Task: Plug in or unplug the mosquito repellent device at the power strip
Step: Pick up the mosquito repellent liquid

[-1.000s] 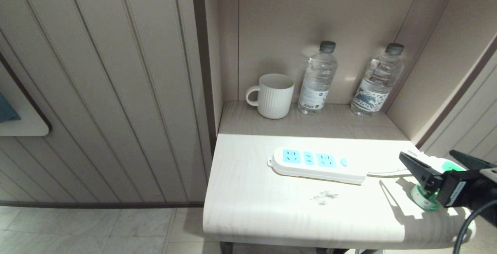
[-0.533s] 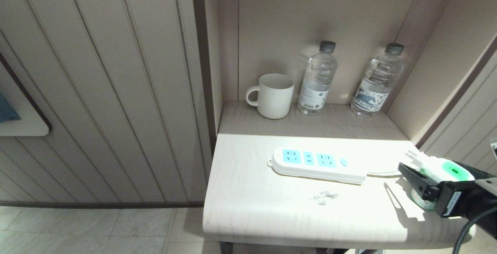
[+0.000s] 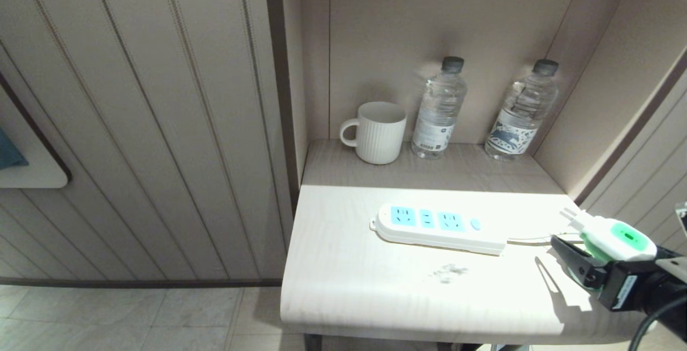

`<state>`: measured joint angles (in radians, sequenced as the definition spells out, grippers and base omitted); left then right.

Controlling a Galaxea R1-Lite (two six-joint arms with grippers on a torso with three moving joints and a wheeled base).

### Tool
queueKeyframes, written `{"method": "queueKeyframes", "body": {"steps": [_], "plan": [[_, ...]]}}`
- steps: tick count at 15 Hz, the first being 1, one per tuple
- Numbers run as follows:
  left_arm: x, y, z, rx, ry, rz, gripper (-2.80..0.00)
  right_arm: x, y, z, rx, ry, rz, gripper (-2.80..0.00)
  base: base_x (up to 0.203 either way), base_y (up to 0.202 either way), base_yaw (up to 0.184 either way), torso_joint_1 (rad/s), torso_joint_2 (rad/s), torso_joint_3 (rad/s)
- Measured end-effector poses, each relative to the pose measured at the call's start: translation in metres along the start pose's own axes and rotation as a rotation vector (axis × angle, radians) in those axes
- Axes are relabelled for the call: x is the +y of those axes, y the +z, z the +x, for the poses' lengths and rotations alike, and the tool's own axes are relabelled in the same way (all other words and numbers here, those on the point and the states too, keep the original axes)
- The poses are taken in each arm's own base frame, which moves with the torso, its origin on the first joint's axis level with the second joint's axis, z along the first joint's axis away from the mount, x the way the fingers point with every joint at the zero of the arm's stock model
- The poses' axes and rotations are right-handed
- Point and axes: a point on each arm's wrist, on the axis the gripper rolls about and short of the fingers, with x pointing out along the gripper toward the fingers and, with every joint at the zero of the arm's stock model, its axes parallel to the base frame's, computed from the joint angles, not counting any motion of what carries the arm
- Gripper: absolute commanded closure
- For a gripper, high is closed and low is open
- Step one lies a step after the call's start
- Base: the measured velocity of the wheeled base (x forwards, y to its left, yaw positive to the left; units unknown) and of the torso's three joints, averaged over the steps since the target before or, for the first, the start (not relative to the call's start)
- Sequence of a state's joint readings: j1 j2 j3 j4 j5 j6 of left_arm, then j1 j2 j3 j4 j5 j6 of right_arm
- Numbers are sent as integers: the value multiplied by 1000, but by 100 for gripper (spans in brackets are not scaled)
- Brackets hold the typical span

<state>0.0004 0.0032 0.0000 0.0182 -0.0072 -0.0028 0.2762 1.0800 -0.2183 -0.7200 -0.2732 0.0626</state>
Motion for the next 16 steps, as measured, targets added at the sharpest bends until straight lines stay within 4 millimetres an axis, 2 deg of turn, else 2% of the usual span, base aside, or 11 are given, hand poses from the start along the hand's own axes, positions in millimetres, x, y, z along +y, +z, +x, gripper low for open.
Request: {"method": "queueKeyframes", "body": {"steps": [12,16], "plan": [[0,0,0,0,-1,0,0,-1,1,5,5,-15,4,-280,0,0,0,0,0,0],[0,0,0,0,-1,0,0,-5,1,11,-65,-11,20,-280,0,0,0,0,0,0]]}}
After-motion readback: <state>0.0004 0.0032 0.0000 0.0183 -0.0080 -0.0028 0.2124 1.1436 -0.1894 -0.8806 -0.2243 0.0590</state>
